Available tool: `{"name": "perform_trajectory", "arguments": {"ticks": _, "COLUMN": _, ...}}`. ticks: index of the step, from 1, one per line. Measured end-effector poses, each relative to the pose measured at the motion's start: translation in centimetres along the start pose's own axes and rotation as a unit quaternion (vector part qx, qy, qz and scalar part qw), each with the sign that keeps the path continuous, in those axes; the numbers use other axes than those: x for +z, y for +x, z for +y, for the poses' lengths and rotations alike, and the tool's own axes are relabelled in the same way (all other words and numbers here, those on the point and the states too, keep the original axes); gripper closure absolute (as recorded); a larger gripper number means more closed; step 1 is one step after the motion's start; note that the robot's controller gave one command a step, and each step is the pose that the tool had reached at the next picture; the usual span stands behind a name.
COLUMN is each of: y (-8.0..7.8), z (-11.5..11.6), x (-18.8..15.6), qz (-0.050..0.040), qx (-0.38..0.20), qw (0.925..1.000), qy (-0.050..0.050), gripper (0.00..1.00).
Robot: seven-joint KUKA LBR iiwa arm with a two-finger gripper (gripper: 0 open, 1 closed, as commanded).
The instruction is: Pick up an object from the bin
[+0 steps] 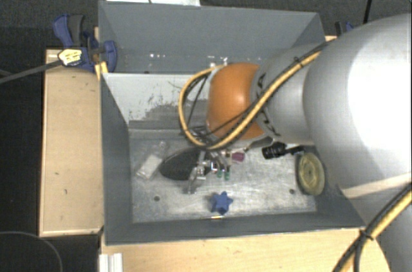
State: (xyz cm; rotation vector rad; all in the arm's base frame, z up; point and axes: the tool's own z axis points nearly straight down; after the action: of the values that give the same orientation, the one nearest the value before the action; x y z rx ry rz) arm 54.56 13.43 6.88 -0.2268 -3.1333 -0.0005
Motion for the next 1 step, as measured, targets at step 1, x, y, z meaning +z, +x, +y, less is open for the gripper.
{"name": "perform_trajectory", "arguments": {"ticks": 1, "y": -0.08, "z": 0.03, "x": -0.30, "qz": -0.0006, "qx": -0.001, "qw": 1.0000, "qy": 0.000, "gripper": 1.00}}
